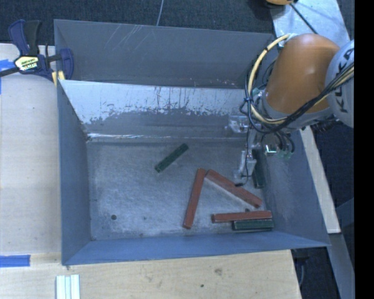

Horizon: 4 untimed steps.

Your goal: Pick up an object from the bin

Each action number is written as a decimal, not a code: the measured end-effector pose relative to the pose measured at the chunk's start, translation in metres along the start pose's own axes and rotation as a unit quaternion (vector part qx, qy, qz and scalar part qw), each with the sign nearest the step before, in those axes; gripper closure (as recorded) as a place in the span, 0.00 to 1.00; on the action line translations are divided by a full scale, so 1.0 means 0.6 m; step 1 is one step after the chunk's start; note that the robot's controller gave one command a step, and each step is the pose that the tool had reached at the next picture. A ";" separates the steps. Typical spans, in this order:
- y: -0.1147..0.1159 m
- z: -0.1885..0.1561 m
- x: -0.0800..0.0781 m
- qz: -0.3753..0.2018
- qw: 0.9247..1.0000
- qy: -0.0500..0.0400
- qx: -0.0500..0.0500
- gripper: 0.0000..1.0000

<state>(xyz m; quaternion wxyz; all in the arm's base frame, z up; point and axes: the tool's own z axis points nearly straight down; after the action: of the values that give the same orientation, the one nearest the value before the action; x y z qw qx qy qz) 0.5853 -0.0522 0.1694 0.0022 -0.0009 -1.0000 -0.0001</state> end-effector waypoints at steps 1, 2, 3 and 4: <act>0.000 -0.005 -0.001 0.000 1.000 -0.002 0.000 0.00; -0.037 -0.017 -0.006 -0.069 0.998 -0.004 -0.001 0.00; -0.013 0.056 0.014 -0.138 0.990 -0.006 0.004 0.00; 0.066 0.145 0.036 -0.155 0.988 -0.005 0.000 0.00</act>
Offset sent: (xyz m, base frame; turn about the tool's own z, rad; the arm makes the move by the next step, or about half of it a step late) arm 0.0042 -0.0827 0.0224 -0.3638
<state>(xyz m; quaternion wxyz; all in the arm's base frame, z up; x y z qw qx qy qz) 0.5634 -0.0124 0.0828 -0.0031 0.1538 -0.9881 -0.0003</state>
